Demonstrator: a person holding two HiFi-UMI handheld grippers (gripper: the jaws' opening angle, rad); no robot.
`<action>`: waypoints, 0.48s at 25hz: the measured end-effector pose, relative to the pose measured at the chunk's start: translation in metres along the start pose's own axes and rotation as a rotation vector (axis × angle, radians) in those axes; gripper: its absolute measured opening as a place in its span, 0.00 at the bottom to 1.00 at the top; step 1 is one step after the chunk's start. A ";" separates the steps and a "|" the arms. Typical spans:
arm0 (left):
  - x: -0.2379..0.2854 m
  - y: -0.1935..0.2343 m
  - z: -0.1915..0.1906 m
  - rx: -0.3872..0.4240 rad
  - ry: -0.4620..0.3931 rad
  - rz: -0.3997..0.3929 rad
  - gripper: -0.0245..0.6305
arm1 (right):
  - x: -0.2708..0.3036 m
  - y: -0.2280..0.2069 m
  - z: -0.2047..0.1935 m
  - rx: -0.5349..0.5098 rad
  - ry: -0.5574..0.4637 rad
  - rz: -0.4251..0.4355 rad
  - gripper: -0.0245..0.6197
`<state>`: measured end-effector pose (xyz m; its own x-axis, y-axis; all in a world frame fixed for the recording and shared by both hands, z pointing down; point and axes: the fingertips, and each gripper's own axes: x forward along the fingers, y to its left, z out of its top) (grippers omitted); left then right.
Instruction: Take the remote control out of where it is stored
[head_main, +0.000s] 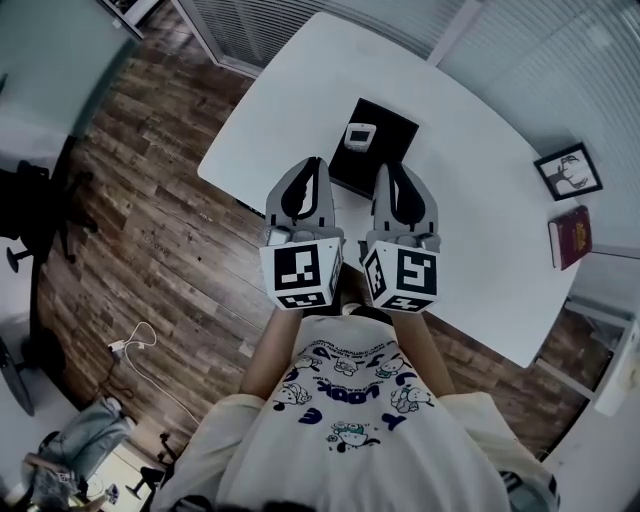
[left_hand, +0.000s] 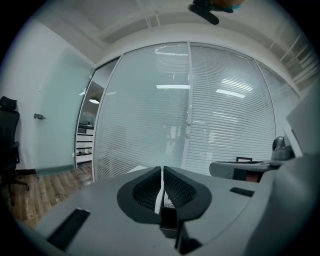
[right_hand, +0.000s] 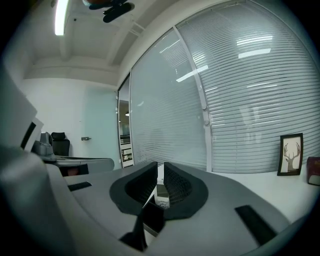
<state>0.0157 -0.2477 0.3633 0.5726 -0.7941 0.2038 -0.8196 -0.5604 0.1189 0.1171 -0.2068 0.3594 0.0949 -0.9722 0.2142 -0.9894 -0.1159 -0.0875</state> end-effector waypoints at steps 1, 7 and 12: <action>0.004 0.000 -0.002 -0.002 0.006 -0.006 0.08 | 0.003 -0.002 -0.002 0.001 0.005 -0.006 0.13; 0.031 0.004 -0.009 -0.015 0.025 -0.048 0.08 | 0.027 -0.009 -0.009 0.011 0.027 -0.035 0.13; 0.048 0.001 -0.018 -0.003 0.058 -0.086 0.08 | 0.040 -0.014 -0.016 0.020 0.045 -0.049 0.13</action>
<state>0.0419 -0.2817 0.3910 0.6387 -0.7283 0.2484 -0.7677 -0.6250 0.1416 0.1332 -0.2409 0.3852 0.1374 -0.9552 0.2620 -0.9813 -0.1672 -0.0952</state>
